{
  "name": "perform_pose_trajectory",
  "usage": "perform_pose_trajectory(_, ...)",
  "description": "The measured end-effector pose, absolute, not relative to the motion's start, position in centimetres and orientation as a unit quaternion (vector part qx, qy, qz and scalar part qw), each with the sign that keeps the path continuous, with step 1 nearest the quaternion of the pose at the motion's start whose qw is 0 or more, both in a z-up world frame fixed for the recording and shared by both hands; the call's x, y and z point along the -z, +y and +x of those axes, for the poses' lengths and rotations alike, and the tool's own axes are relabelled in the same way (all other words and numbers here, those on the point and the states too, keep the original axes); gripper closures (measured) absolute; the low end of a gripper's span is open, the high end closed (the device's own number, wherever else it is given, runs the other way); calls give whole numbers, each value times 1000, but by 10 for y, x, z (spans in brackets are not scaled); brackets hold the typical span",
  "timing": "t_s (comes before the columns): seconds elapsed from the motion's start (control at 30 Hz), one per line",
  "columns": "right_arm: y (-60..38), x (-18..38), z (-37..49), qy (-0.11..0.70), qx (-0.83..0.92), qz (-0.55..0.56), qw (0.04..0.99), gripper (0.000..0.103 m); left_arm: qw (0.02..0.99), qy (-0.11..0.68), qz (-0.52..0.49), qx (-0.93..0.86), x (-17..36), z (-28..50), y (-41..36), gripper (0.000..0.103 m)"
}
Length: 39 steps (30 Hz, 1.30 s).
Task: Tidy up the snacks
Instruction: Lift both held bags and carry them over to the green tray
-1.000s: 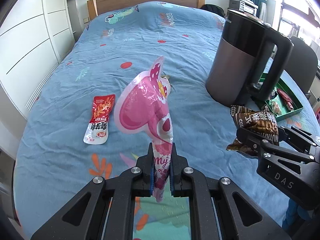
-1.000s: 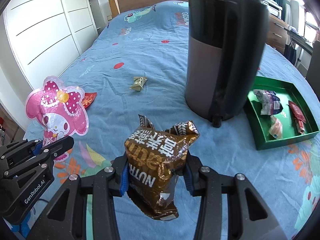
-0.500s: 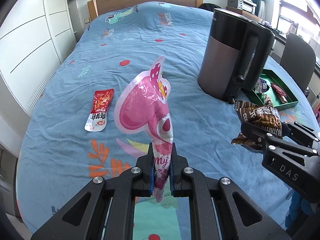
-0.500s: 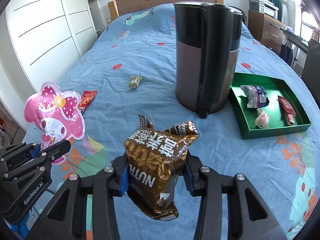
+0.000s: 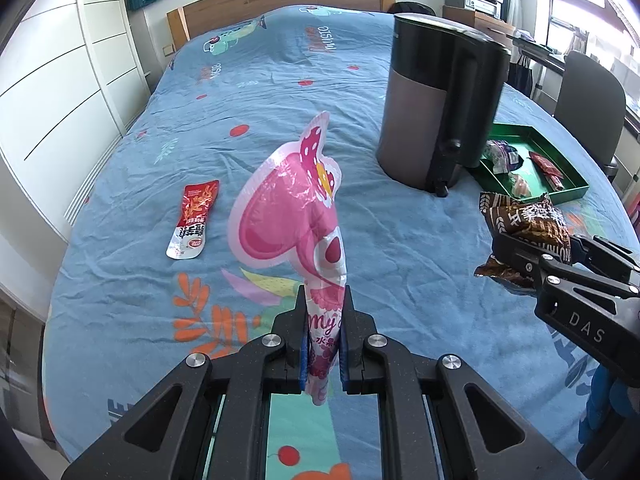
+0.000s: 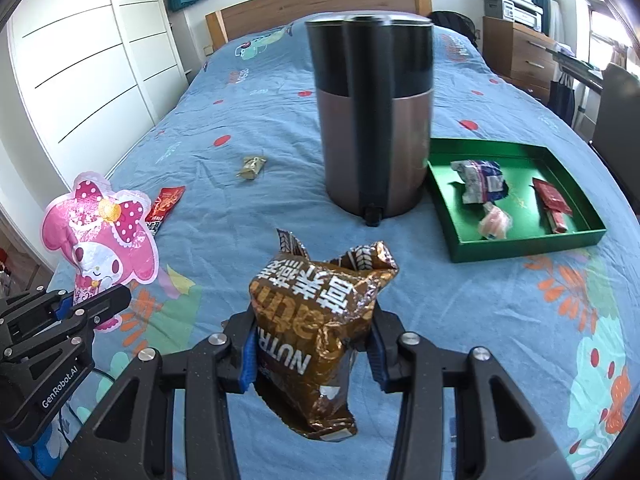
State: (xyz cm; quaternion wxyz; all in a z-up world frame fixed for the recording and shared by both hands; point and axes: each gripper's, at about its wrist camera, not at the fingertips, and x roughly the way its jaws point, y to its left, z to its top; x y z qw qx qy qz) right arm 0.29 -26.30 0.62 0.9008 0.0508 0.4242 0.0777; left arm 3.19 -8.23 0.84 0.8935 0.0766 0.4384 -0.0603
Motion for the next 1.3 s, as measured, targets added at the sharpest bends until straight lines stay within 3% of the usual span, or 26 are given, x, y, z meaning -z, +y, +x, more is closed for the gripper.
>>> perform_pose_trajectory(1.3, -377, 20, -14, 422, -7, 126, 898, 0, 873, 455, 137, 107, 1, 10, -182, 94)
